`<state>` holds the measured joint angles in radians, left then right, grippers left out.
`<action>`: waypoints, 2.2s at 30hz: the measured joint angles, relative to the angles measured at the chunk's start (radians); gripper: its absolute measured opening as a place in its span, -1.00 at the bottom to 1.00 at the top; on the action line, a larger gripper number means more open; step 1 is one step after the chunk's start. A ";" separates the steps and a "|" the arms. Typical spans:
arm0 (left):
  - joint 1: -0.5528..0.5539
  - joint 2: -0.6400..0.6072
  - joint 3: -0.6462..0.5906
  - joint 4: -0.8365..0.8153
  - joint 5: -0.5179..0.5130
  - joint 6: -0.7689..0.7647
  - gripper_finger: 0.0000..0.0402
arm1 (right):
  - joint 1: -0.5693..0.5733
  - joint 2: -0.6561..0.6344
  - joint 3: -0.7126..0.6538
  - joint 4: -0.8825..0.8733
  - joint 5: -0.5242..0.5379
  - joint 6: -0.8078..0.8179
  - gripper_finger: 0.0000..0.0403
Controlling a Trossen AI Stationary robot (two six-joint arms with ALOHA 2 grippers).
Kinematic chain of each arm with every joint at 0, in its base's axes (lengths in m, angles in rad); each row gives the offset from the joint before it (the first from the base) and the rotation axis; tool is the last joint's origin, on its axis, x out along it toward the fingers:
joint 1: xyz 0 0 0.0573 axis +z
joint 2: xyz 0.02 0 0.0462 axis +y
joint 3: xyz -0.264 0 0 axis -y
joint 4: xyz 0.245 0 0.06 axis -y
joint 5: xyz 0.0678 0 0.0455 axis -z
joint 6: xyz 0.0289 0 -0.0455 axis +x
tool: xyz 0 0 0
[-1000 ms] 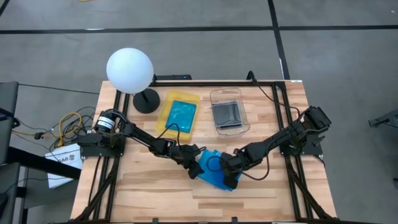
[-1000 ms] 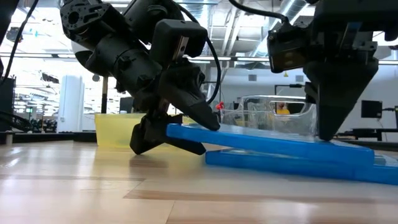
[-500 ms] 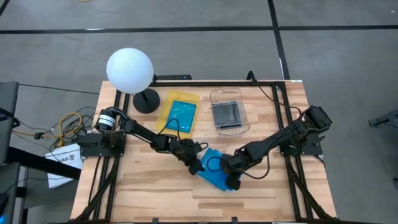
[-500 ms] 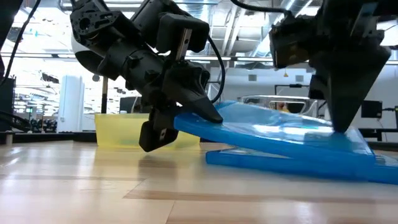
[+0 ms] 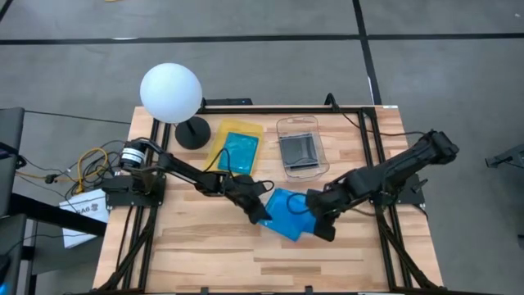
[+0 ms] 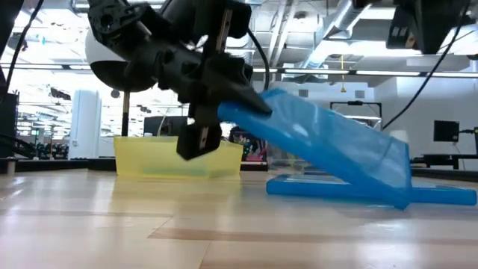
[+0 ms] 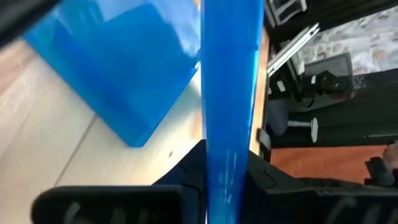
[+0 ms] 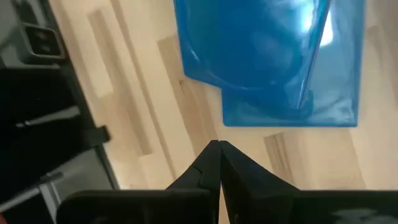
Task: Pick & place jewel cases by type
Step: Put the blue CD case into the yellow bin
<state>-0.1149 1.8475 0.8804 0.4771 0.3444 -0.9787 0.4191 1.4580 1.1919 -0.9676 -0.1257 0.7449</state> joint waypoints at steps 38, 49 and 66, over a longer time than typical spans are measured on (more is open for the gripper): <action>-0.046 -0.331 0.000 -0.120 -0.859 -0.114 -0.85 | -0.003 -0.113 0.000 -0.013 0.296 0.004 -1.00; -0.102 -0.349 0.000 -0.140 -1.106 -0.295 -0.83 | -0.008 -0.112 0.000 -0.012 0.407 0.036 -1.00; -0.227 -0.645 0.001 -0.787 -1.448 -0.599 -0.88 | -0.121 -0.112 0.000 0.035 0.417 0.091 -1.00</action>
<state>-0.3423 1.2027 0.8814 -0.3097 -1.1034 -1.5774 0.2983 1.3464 1.1922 -0.9329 0.2909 0.8354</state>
